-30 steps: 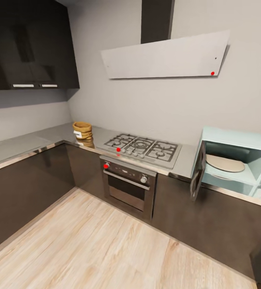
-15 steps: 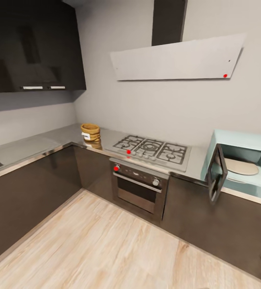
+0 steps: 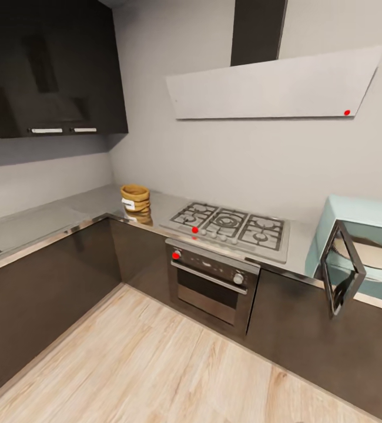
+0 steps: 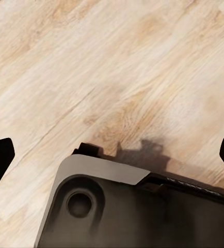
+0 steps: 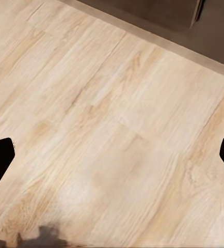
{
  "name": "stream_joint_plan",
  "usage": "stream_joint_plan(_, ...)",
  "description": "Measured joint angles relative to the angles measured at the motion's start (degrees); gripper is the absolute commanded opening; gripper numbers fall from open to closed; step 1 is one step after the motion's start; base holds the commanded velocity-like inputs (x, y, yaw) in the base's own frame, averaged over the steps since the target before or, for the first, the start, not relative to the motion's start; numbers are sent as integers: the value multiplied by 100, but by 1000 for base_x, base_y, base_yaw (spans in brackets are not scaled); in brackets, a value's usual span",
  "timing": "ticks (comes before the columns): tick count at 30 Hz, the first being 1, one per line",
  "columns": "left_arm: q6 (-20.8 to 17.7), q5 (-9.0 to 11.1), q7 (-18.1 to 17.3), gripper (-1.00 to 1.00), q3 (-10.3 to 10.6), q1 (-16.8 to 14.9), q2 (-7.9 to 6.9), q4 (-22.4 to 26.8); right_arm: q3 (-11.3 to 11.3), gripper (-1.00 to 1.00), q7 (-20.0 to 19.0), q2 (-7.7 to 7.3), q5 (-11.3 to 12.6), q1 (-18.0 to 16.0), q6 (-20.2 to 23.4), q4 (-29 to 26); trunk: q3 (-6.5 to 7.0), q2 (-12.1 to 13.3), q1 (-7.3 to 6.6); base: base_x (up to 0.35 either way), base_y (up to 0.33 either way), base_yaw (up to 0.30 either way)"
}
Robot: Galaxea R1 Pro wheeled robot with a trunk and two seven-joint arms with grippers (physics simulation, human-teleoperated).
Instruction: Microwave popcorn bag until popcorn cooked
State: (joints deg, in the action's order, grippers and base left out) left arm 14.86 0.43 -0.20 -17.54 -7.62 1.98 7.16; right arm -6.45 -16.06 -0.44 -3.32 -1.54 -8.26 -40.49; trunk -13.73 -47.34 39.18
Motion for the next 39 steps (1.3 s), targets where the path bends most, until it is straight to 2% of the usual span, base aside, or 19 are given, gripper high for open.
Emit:
stream_joint_plan(5, 0, 37, -7, 100, -19, -5, -13, -1, 313, 100, 279, 150, -14, -8, 22, 415, 90, 201, -110, 1, 1, 0)
stream_joint_plan(7, 0, 43, -17, 100, -21, -7, -22, -1, 347, 100, 349, 178, -23, -9, 19, 449, 126, 281, -154, 0, 0, 0)
stream_joint_plan(15, 0, 46, -25, 100, -19, -12, -65, -1, 382, 100, 316, 169, -17, -9, 8, 461, 270, 602, -329, 7, 0, 0)
stream_joint_plan(21, 0, 52, -27, 100, -31, -21, -75, -1, 383, 100, 306, 173, -14, -5, -3, 461, 378, 843, -464, 239, 0, 8)
stream_joint_plan(39, -2, 39, -27, 100, -22, -23, -68, 1, 375, 100, 355, 186, -18, -11, 0, 455, 703, 1567, -858, 11, 0, 260)
